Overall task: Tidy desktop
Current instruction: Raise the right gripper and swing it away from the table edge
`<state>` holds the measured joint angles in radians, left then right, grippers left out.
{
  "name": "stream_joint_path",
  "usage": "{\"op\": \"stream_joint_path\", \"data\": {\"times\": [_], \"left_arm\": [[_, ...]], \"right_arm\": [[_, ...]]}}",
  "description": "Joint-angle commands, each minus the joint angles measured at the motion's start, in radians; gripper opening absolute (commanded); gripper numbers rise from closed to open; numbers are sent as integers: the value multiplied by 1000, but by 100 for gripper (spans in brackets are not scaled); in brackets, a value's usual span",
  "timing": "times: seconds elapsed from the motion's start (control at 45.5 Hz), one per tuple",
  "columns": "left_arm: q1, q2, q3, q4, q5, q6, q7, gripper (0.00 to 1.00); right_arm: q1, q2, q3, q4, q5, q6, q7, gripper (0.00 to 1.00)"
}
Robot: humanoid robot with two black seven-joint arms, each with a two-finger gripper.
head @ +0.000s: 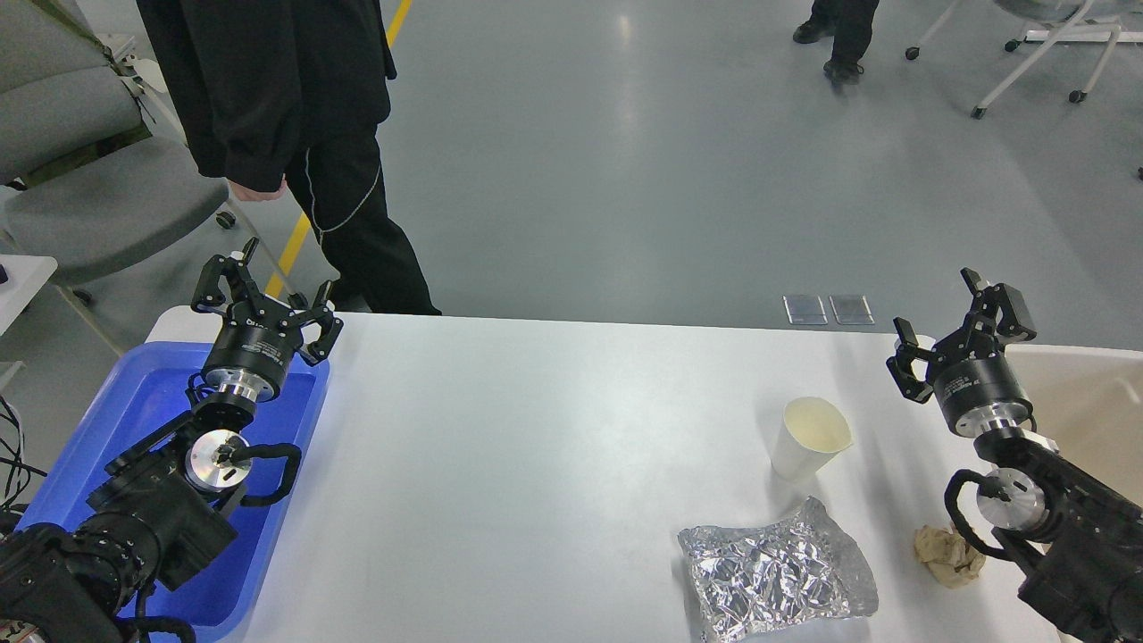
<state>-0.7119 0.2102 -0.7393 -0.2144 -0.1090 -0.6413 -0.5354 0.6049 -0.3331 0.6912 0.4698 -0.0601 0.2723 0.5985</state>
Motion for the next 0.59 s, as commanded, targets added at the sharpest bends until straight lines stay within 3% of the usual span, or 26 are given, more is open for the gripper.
{"op": "stream_joint_path", "data": {"times": [0.0, 0.374, 0.505, 0.571], "left_arm": [[0, 0, 0, 0, -1, 0, -1, 100], [0, 0, 0, 0, -1, 0, 0, 100], [0, 0, 0, 0, -1, 0, 0, 100], [0, 0, 0, 0, -1, 0, 0, 100]], "right_arm": [[7, 6, -4, -22, 2, 2, 3, 100], [12, -20, 10, -10, 14, -10, 3, 100], [12, -61, -10, 30, 14, -13, -20, 100], [7, -101, -13, 99, 13, -13, -69, 100]]}}
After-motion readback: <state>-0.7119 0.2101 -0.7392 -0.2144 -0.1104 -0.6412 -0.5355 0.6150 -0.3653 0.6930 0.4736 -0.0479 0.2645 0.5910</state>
